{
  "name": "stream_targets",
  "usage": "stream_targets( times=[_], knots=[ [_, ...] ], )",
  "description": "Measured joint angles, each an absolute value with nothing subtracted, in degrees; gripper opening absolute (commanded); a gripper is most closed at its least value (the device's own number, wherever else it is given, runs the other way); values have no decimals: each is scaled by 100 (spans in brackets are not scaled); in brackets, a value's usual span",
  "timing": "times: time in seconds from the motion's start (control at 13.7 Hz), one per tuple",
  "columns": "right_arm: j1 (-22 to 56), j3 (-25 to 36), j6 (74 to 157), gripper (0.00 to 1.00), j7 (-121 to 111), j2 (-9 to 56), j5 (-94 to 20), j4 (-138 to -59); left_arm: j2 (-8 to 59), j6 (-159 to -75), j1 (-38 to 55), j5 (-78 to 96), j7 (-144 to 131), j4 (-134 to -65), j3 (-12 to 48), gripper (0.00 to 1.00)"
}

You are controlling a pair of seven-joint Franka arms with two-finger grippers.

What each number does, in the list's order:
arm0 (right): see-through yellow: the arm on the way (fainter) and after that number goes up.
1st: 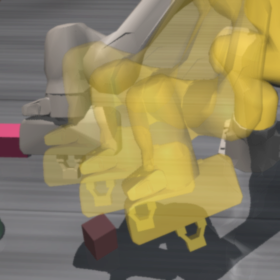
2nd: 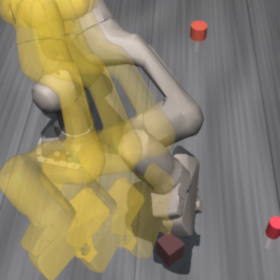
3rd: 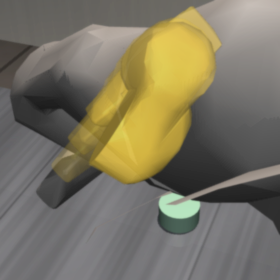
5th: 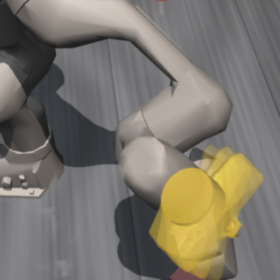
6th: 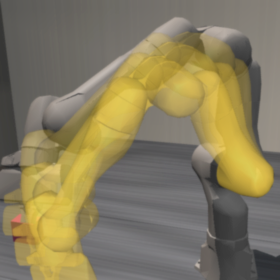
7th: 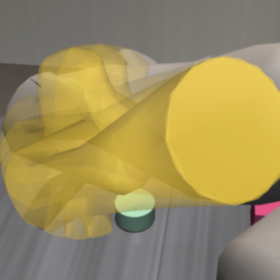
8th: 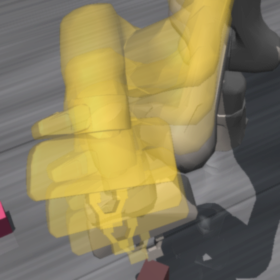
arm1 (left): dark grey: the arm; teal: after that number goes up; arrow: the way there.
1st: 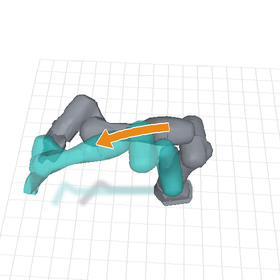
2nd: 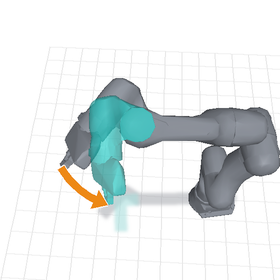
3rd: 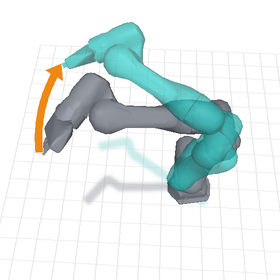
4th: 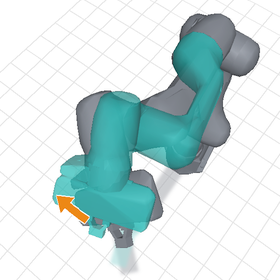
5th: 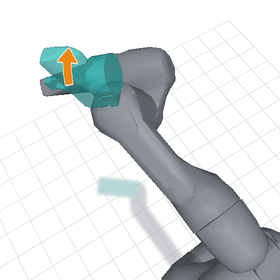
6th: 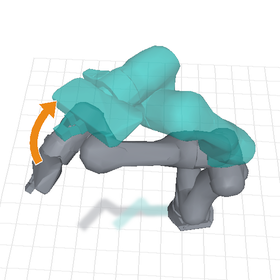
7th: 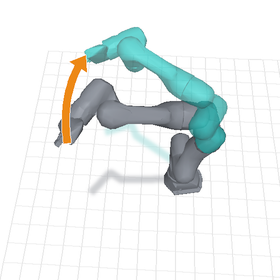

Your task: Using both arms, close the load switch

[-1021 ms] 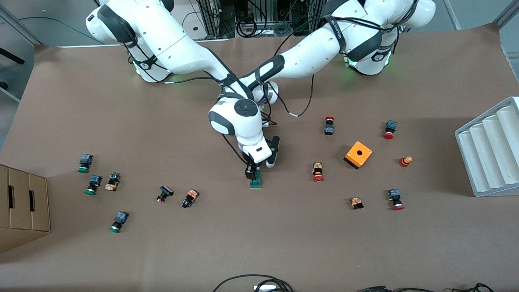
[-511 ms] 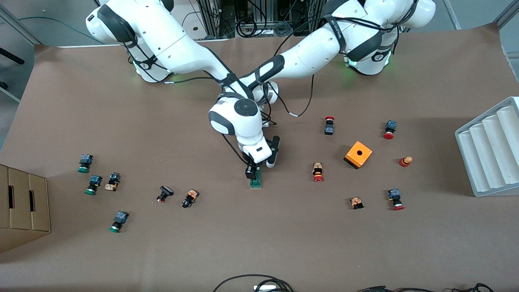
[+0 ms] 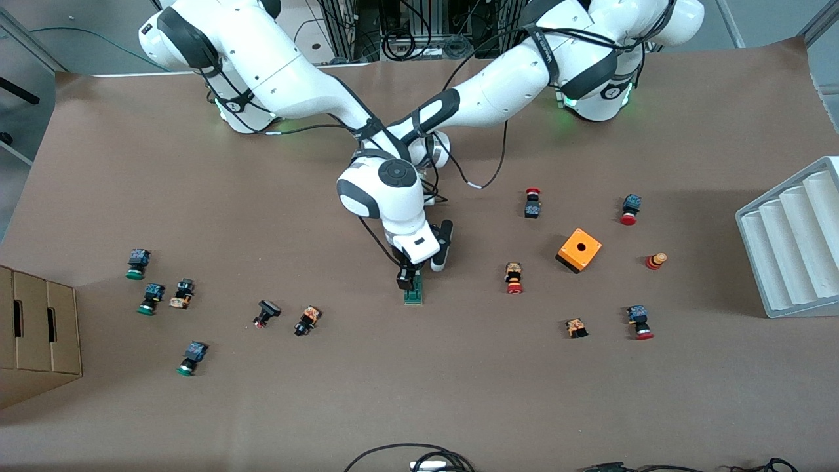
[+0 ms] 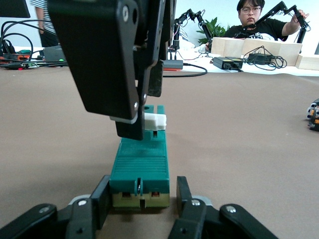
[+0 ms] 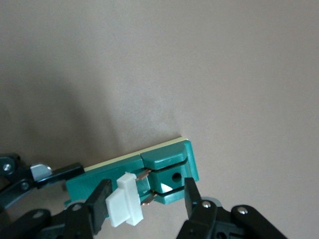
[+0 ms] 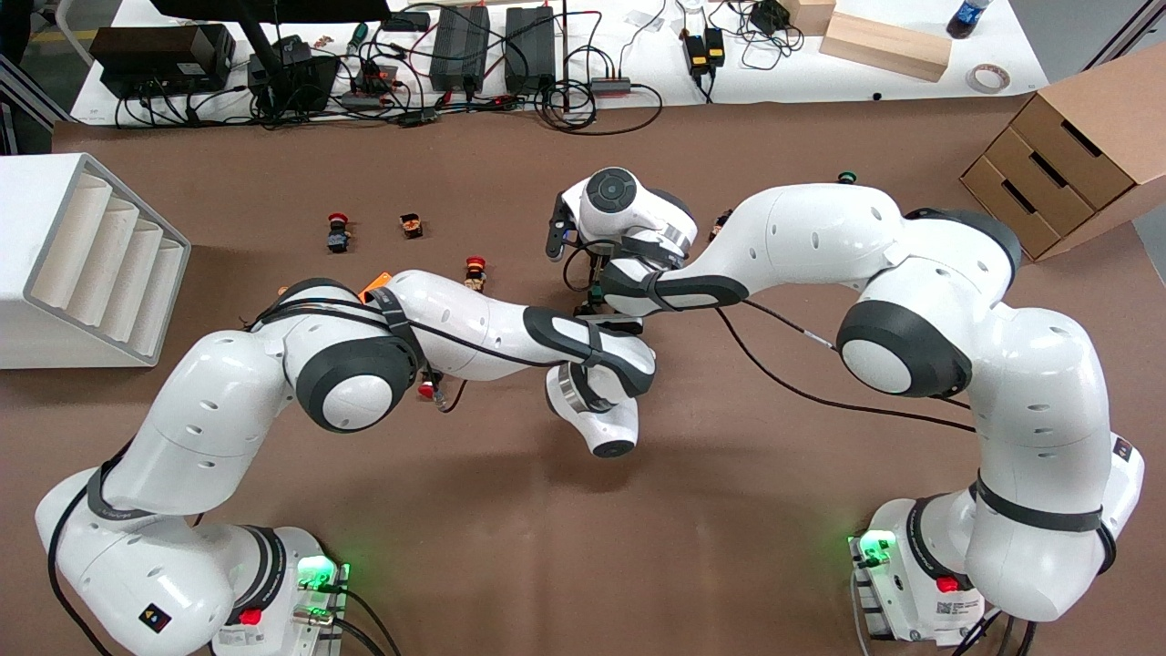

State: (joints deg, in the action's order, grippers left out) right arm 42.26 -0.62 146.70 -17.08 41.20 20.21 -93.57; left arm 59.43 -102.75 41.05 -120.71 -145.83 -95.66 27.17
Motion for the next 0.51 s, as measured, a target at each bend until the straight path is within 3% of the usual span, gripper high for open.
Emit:
stream_targets(
  times=[0.51],
  knots=[
    [4224,-48,14674,66,-1709,4120,2021,-9310,5943,-10274,4105,-12071,-14586,-9566,2717,58]
  ],
)
